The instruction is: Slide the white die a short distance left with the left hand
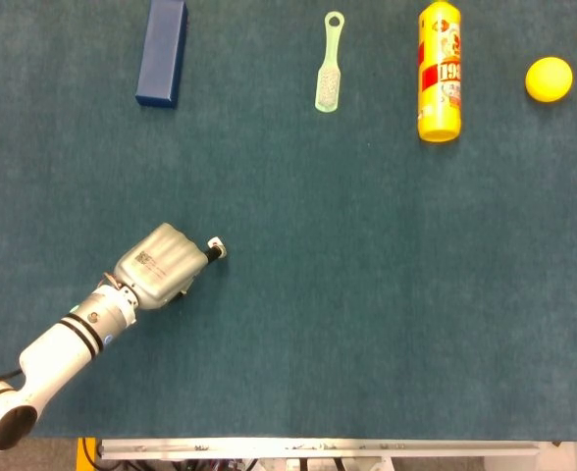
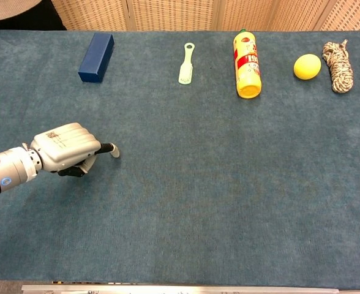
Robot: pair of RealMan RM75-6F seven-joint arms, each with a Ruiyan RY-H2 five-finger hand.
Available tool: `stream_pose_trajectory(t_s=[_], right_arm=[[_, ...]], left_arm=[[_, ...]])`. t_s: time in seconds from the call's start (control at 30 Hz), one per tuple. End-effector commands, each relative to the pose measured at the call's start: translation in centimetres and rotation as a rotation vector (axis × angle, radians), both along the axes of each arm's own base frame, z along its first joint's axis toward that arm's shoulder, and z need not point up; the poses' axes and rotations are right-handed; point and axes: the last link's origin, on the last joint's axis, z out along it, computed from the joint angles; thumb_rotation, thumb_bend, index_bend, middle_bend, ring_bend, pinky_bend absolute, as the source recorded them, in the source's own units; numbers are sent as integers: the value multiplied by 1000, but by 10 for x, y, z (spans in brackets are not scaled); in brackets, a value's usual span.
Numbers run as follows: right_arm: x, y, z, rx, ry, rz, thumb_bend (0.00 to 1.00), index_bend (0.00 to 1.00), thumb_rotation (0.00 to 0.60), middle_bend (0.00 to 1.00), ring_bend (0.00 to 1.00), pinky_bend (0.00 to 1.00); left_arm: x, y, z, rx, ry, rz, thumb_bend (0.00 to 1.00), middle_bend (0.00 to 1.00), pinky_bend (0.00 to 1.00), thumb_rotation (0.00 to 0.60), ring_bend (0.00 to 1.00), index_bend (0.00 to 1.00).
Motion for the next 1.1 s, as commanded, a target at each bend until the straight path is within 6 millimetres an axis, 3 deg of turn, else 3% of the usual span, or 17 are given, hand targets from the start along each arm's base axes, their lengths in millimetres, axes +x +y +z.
stream_pose_trajectory(t_s=[0.03, 1.1], right_arm=[[0, 0, 0, 0, 0, 0, 907, 623, 600, 558, 360, 454], [1, -2, -3, 7, 10, -4, 906, 623, 600, 558, 360, 454]], left_arm=[[-1, 0, 1, 3, 0, 2, 1000, 1000, 1000, 600, 1000, 232], [-9, 16, 16, 82, 36, 11, 1000, 1000, 1000, 600, 1000, 237]])
